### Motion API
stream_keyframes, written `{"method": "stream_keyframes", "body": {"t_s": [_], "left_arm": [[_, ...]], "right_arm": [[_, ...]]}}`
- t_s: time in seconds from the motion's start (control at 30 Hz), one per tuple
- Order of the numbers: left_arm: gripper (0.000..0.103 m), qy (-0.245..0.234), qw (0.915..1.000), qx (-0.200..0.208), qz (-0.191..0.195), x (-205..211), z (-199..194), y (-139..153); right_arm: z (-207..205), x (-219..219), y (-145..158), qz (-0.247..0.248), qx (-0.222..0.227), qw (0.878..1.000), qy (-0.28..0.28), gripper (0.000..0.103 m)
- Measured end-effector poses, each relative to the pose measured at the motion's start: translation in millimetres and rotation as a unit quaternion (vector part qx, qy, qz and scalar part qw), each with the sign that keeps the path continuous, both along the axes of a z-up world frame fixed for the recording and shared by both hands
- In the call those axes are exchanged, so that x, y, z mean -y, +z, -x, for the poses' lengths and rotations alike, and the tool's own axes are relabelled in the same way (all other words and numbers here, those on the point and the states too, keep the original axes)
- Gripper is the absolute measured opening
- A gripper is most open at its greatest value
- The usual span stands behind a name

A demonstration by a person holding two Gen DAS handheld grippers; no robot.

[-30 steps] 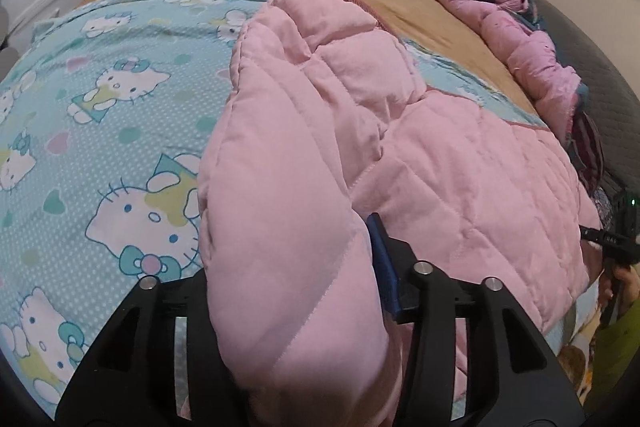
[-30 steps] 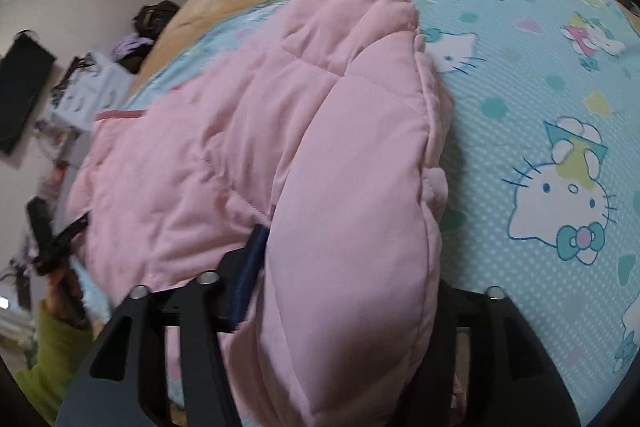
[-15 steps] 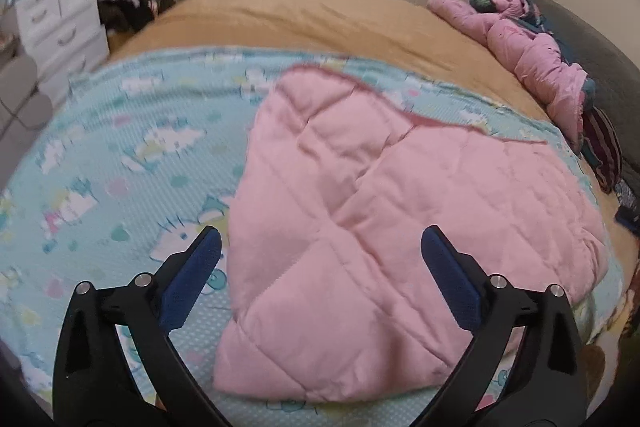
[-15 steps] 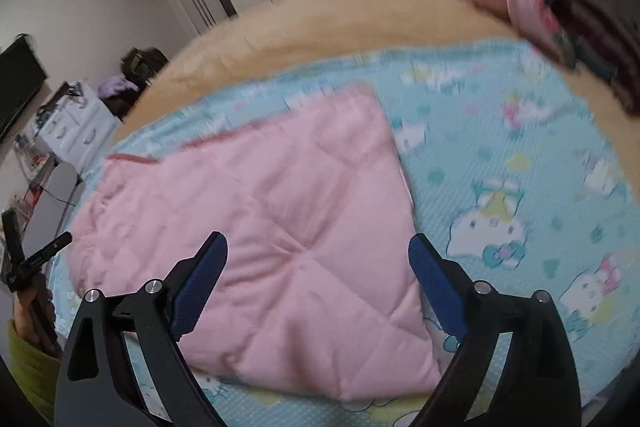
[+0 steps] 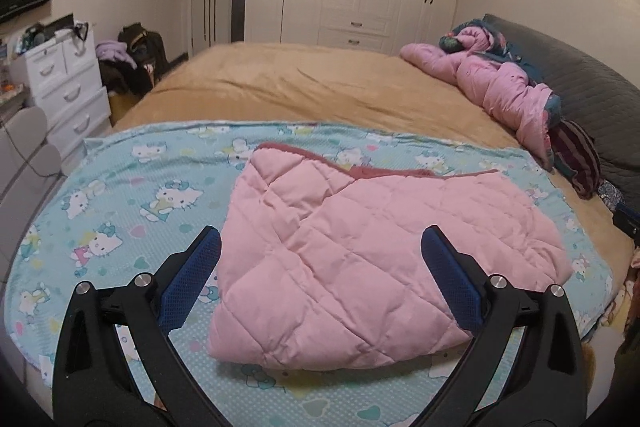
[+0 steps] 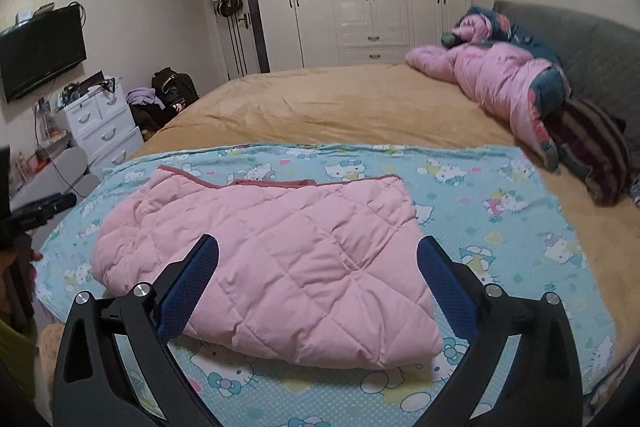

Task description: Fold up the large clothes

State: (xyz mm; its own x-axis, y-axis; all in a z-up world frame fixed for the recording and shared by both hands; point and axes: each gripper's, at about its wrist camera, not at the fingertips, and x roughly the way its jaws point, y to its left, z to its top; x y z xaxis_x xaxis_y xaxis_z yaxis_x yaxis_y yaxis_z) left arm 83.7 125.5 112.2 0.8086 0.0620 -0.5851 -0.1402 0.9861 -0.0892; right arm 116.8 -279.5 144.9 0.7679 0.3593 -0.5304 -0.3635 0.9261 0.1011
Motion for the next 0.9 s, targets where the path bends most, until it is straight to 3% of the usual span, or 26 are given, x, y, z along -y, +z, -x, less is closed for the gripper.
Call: {"method": "stream_keyframes", "body": {"t_s": [0.23, 0.43, 0.67, 0.77, 0.9], "left_arm": [[0.094, -0.017, 0.9994, 0.028, -0.008, 20.6, 31.8, -3.7], [0.094, -0.019, 0.9992, 0.035, -0.008, 36.8, 58.2, -24.1], [0.094, -0.023, 0.9997, 0.011, 0.002, 49.4, 79.3, -66.5], [0.094, -0.015, 0.9998, 0.008, 0.012, 48.7, 87.2, -78.6], [0.094, -0.007, 0.9998, 0.001, 0.018, 48.3, 92.9, -84.3]], "right_arm": [[33.1, 0.9, -12.2, -0.002, 0.009, 1.000, -0.015, 0.099], [62.8, -2.5, -31.7, 0.007, 0.021, 0.999, -0.030, 0.099], [96.2, -17.0, -77.5, 0.016, 0.012, 0.999, -0.042, 0.099], [106.2, -28.5, -88.3, 0.046, 0.005, 0.998, -0.036, 0.099], [116.5, -36.4, -91.9, 0.045, 0.005, 0.999, -0.024, 0.099]]}}
